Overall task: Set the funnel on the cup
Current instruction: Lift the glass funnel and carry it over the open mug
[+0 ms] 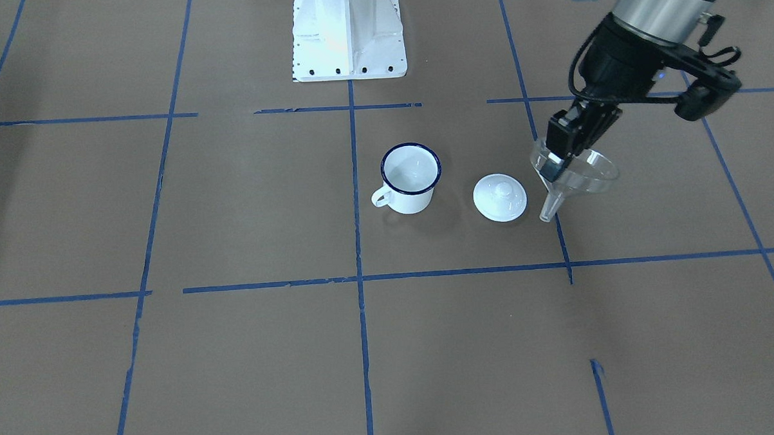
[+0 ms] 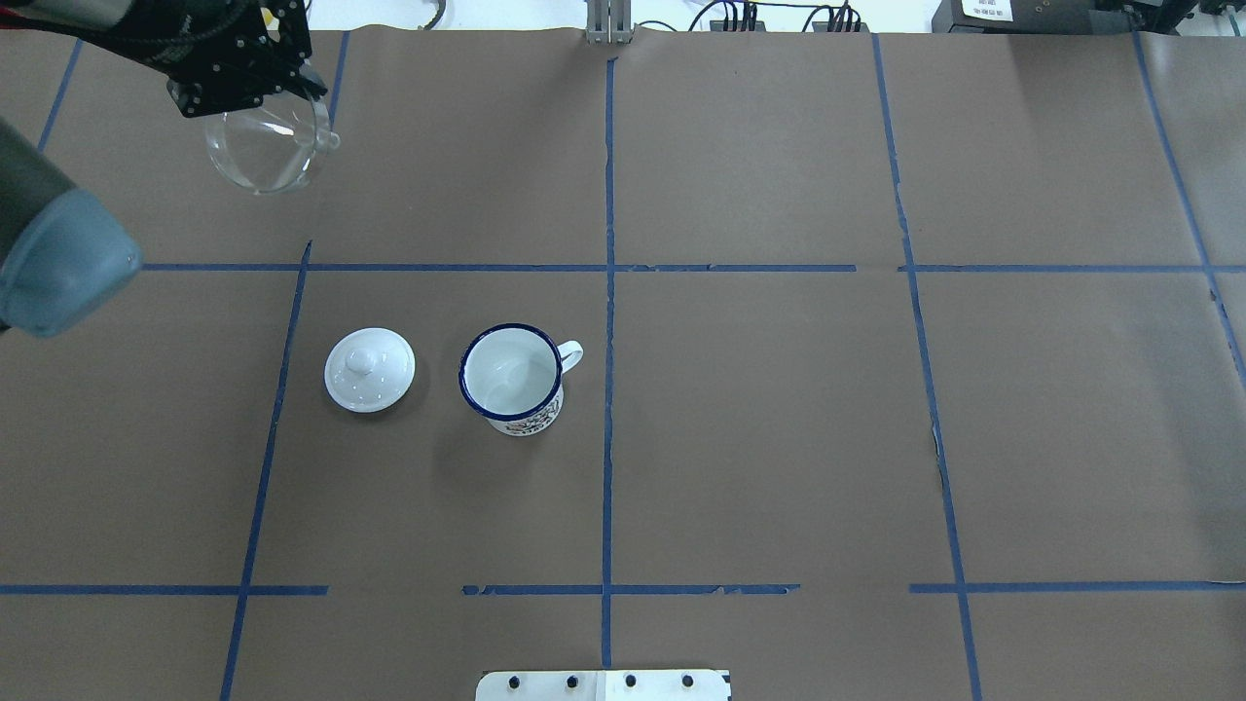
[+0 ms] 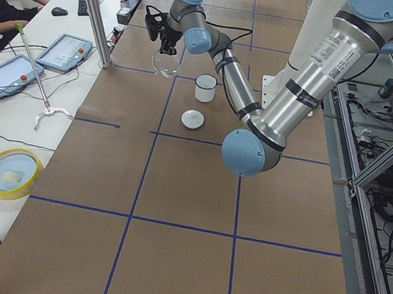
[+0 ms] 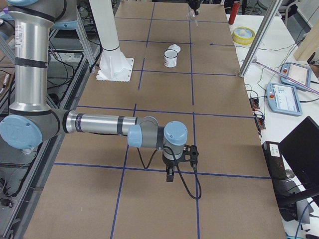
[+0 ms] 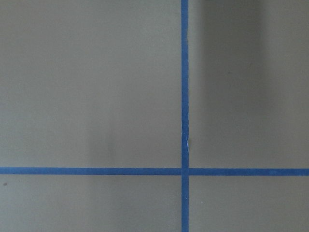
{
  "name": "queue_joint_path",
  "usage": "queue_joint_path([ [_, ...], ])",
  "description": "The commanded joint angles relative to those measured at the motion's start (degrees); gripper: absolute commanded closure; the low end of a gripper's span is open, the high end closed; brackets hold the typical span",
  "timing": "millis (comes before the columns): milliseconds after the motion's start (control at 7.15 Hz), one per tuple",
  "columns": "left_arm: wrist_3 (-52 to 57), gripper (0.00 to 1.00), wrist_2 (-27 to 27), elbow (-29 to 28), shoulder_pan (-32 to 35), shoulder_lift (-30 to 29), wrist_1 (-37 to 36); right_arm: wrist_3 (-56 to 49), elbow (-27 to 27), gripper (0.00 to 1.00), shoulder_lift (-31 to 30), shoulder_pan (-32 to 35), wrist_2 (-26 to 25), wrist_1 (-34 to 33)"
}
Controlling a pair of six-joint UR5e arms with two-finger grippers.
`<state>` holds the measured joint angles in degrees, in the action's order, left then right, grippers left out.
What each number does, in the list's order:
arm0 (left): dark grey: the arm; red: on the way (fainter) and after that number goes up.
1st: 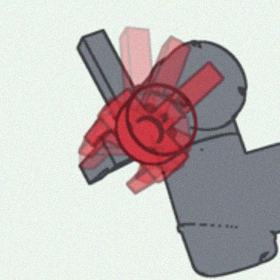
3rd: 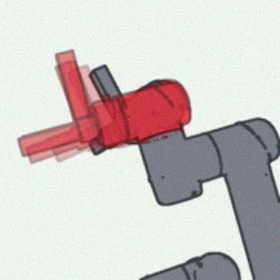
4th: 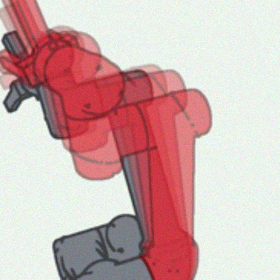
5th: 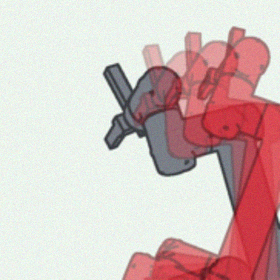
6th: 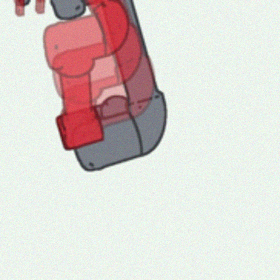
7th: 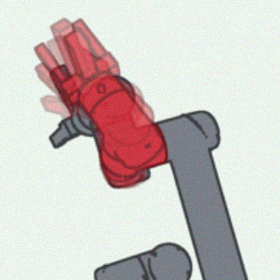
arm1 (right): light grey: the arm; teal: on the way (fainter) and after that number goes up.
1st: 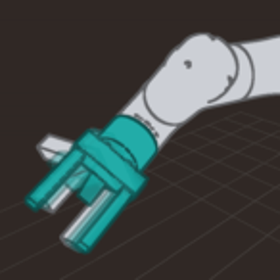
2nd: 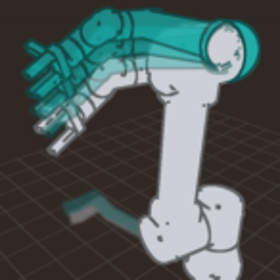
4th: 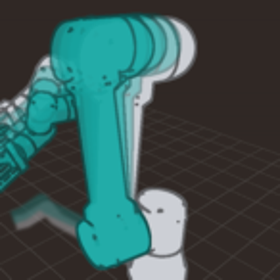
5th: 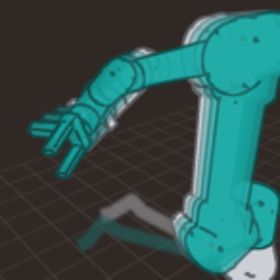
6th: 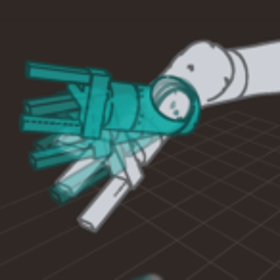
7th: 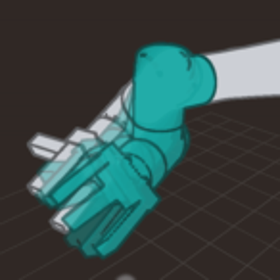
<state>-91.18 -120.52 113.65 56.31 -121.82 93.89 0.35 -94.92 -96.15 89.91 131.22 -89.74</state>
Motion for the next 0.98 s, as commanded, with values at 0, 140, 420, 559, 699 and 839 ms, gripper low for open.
queue_joint_path([
  [0, 3.78, 1.00, 0.72, 2.71, -6.88, -4.63, -10.34, 0.00, 0.00, 0.00, 0.00, 0.00, 0.00, 0.00],
  [140, 6.08, 1.00, 5.25, 4.46, -10.39, -7.44, -17.79, 0.00, 0.00, 0.00, 0.09, 0.00, 0.00, 0.00],
  [420, 6.28, 1.00, 14.49, 3.95, -18.39, -13.25, -27.15, 0.00, 0.00, 0.00, 0.00, 0.00, 0.00, 0.00],
  [559, 8.45, 1.00, 17.14, 1.34, -20.17, -15.36, -27.96, 0.00, 0.00, 0.00, 0.00, 0.00, 0.00, 0.00],
  [699, 11.35, 1.00, 18.38, -3.82, -22.10, -17.81, -27.88, 0.00, 0.00, 0.00, 0.00, 0.00, 0.00, 0.00],
  [839, 11.81, 1.00, 20.31, -5.70, -23.77, -18.27, -27.71, 0.00, 0.00, 0.00, 0.00, 0.00, 0.00, 0.00],
])
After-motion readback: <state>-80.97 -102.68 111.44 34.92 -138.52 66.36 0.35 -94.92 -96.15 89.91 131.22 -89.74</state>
